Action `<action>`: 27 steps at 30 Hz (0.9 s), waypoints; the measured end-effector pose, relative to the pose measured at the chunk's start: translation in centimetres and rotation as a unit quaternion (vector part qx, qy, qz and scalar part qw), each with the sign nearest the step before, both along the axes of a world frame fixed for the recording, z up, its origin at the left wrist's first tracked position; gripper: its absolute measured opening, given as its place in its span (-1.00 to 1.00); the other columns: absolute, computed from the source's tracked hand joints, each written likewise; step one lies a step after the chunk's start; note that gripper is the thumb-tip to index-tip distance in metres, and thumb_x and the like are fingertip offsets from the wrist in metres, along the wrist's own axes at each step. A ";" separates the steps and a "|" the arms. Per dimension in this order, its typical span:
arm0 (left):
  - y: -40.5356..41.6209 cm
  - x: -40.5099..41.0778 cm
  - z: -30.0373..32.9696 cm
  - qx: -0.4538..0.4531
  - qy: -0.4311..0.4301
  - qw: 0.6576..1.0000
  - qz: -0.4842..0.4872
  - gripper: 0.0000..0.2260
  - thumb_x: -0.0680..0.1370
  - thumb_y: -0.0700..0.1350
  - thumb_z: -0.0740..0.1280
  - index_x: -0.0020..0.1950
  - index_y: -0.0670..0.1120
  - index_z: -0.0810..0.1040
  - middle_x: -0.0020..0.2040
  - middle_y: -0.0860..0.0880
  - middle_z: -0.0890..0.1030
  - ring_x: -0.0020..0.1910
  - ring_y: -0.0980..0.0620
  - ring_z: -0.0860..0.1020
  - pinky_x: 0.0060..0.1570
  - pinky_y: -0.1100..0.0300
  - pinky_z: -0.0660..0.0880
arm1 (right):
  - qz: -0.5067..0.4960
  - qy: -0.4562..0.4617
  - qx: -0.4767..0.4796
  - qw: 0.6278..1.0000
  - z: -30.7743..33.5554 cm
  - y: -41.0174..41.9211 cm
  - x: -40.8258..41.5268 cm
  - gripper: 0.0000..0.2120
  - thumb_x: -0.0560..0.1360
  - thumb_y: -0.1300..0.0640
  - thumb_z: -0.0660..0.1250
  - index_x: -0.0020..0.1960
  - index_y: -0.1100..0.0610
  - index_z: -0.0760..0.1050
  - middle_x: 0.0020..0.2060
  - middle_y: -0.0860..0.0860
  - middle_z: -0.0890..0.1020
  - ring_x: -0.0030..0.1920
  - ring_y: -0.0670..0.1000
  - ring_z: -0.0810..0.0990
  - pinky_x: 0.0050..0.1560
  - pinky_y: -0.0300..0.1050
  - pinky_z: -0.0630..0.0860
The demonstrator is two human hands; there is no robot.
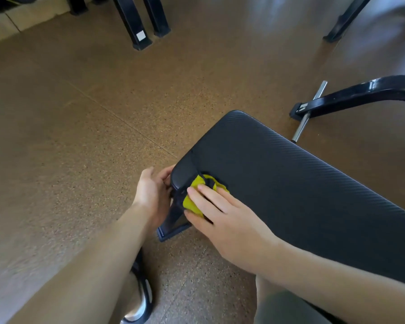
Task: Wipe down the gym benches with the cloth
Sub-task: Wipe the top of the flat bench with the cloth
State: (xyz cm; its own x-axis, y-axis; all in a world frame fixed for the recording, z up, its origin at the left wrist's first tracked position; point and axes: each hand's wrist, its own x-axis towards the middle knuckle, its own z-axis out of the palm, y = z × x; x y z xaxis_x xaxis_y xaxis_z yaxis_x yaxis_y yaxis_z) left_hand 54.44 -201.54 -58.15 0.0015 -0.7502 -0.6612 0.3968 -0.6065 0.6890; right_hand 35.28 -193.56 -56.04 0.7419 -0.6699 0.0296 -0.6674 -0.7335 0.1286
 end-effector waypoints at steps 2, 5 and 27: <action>0.0 0.6 -0.3 0.030 0.031 0.999 -0.015 -0.48 0.72 0.16 -0.09 0.19 -0.05 0.61 0.11 -0.09 0.72 0.19 -0.08 0.60 0.20 -0.02 0.44 | 0.029 0.003 -0.011 1.000 -0.4 -0.8 0.7 -0.58 0.61 0.16 0.21 0.45 0.17 0.50 0.56 0.23 0.33 0.56 0.26 0.29 0.57 0.18 0.17; -0.3 1.3 -0.1 0.045 0.046 0.997 -0.032 -0.44 0.70 0.22 -0.11 0.34 -0.08 0.52 0.27 -0.14 0.64 0.30 -0.08 0.56 0.20 0.02 0.43 | 0.060 -0.013 -0.009 0.998 -0.9 -3.8 3.7 -0.74 0.58 0.23 0.25 0.15 0.26 0.66 0.47 0.26 0.43 0.52 0.28 0.32 0.55 0.21 0.24; -13.0 -5.0 18.1 -0.081 -0.300 0.885 -0.348 -0.56 0.63 -0.21 0.25 0.51 0.02 0.39 0.28 0.01 0.52 0.25 -0.01 0.52 0.23 0.07 0.49 | -0.404 -0.734 0.513 0.187 13.6 -17.8 2.7 -0.72 0.46 0.24 0.38 -0.21 0.14 0.25 -0.33 0.02 0.34 -0.32 -0.01 0.38 -0.19 -0.10 0.36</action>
State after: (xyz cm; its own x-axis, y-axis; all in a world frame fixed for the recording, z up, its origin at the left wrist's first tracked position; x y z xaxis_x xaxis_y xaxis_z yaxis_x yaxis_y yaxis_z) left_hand 49.46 -214.50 -40.02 -0.1829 -0.7927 -0.5815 -0.5004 -0.4341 0.7491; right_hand 37.96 -211.33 -42.39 0.0837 -0.7574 -0.6476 0.6218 0.5475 -0.5600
